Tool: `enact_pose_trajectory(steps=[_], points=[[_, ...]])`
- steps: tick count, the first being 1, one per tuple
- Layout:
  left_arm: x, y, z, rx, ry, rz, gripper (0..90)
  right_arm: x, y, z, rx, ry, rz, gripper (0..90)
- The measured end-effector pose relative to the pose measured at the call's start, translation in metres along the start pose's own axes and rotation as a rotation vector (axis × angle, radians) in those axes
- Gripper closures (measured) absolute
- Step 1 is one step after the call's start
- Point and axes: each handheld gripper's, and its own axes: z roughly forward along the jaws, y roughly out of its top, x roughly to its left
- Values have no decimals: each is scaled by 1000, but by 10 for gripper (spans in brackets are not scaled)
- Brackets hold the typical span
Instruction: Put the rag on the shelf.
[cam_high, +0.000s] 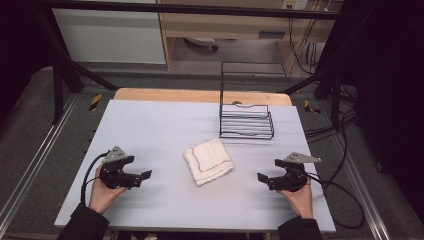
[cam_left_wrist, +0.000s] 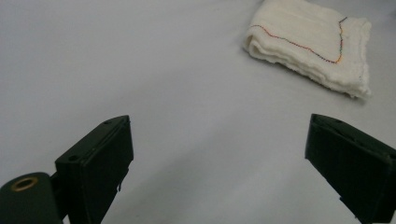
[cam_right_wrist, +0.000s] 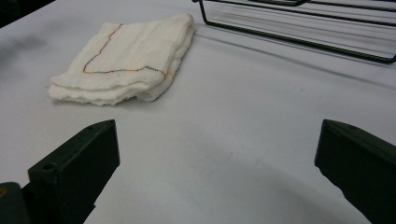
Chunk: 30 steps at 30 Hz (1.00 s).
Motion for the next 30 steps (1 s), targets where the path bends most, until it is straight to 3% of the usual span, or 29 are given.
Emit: enact_pose_trajectory(steps=[15,26,30], points=[[-19,29,27,25,-18,45,82,0,0,0,-1,3,-2,5],[-30,45,51,39,-26,34,89,0,-1,0,4,3,-7,5],[-33,52,62,56,-19,25,134,0,-1,0,4,0,-7,5]])
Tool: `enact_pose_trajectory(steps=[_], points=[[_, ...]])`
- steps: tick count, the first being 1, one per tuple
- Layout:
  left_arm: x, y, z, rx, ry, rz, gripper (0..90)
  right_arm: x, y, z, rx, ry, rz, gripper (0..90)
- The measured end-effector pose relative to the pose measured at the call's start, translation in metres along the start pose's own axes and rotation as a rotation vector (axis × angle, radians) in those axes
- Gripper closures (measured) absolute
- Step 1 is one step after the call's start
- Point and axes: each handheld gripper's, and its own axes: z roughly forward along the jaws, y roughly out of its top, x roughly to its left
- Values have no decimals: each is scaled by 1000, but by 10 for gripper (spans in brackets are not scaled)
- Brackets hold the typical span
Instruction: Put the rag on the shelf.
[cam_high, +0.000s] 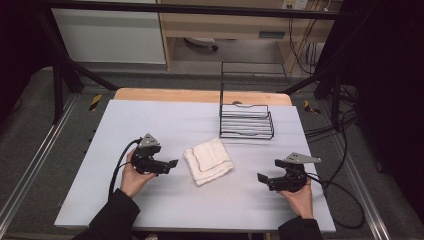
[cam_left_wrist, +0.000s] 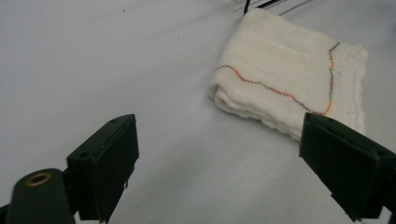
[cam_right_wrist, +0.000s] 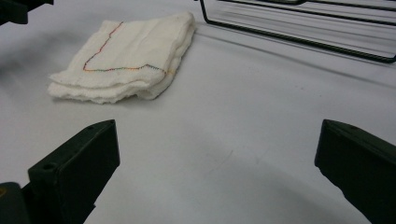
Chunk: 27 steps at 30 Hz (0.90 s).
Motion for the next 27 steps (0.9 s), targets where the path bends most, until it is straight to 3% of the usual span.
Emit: enact_pose_trajectory(steps=[9,14,23,27], points=[[-3,16,23,15,21,-14,264,0,0,0,4,1,2,5],[-5,21,39,55,30,-11,347,0,0,0,5,0,1,5],[-5,26,63,72,42,-31,489,0,0,0,5,2,2,5],[-6,27,72,96,46,-18,541,0,0,0,5,2,-2,5]])
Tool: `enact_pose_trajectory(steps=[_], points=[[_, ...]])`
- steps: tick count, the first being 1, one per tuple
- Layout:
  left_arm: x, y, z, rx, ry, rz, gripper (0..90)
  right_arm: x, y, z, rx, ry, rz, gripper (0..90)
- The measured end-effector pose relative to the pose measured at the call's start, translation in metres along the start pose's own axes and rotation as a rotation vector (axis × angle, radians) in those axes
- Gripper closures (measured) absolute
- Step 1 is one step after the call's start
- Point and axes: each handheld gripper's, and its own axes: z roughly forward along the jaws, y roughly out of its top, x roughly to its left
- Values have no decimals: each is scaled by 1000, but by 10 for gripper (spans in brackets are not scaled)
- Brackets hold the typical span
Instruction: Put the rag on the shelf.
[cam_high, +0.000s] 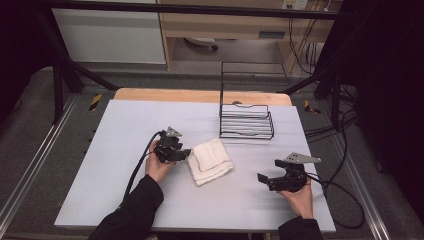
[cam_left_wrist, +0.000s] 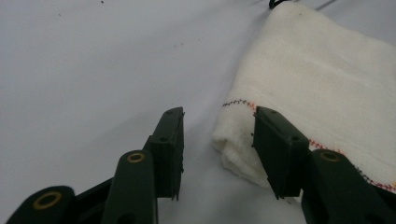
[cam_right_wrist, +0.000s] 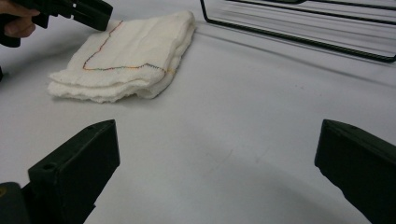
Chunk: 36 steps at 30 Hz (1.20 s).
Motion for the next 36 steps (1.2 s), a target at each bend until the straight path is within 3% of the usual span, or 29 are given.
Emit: enact_pose_trajectory(steps=[13,22,28,36], points=[[-2,-1,6,21,-63,-11,722,0,0,0,1,1,5,5],[-6,2,4,47,-45,-11,811,0,0,0,0,0,0,5],[-10,2,-1,48,-28,-8,829,0,0,0,-3,0,2,5],[-11,-7,-15,28,-53,-31,831,0,0,0,0,1,1,5]])
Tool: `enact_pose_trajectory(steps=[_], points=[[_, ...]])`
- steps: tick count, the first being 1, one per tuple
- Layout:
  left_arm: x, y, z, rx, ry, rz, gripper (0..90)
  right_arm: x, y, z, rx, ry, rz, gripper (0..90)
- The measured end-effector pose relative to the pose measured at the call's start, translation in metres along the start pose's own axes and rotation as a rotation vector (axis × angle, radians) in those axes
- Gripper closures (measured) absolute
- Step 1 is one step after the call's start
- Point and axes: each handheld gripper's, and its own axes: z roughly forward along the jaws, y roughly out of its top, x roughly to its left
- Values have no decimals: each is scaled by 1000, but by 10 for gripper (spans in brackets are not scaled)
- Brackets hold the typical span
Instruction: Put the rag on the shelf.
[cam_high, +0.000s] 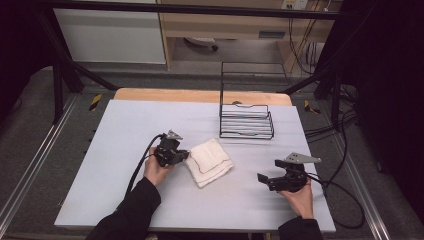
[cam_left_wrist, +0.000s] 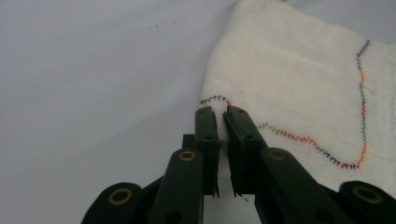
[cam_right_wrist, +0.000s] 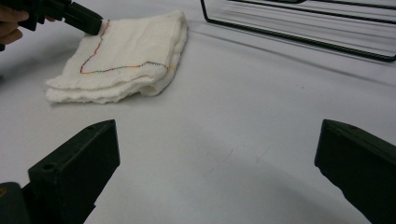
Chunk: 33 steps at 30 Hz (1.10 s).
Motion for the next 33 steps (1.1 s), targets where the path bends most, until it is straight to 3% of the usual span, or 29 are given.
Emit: enact_pose_trajectory(steps=[11,33], points=[[-11,-16,-10,-29,53,25,829,0,0,0,0,-1,2,5],[-21,-43,-33,-34,38,30,826,1,0,0,-3,0,2,6]])
